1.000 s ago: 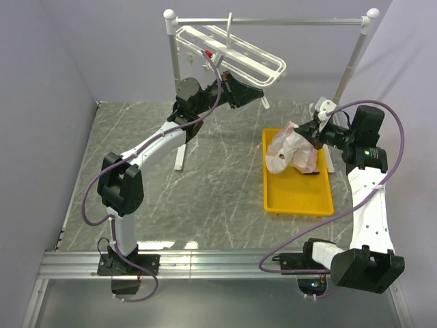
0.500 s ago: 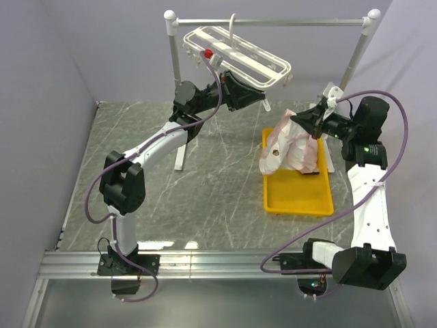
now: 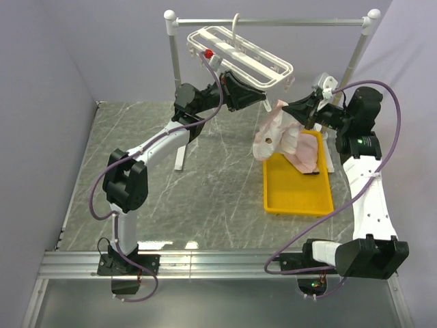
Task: Clip the underwear to the hanger
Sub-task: Clamp the underwear onto the hanger.
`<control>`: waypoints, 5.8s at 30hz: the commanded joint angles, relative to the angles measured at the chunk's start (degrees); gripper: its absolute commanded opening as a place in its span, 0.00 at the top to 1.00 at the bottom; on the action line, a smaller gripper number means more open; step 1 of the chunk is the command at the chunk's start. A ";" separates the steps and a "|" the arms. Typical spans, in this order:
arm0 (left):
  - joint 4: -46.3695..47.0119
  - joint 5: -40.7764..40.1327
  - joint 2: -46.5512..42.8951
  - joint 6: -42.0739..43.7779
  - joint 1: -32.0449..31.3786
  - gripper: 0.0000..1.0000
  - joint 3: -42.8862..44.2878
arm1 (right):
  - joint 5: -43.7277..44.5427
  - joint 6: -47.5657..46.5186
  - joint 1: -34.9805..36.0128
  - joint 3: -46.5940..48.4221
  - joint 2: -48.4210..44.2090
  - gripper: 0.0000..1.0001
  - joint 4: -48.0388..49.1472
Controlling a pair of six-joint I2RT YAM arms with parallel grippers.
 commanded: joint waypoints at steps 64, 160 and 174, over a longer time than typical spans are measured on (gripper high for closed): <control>13.27 5.82 2.13 -1.69 0.27 1.00 5.37 | -8.87 -3.00 -0.04 9.54 4.05 1.00 -8.01; 10.72 4.94 3.18 -0.90 0.54 1.00 12.66 | -9.40 -8.36 1.81 9.89 4.23 1.00 -9.24; 10.28 4.85 3.89 -0.90 0.36 1.00 12.58 | -9.49 -7.67 3.39 12.44 4.93 1.00 -8.90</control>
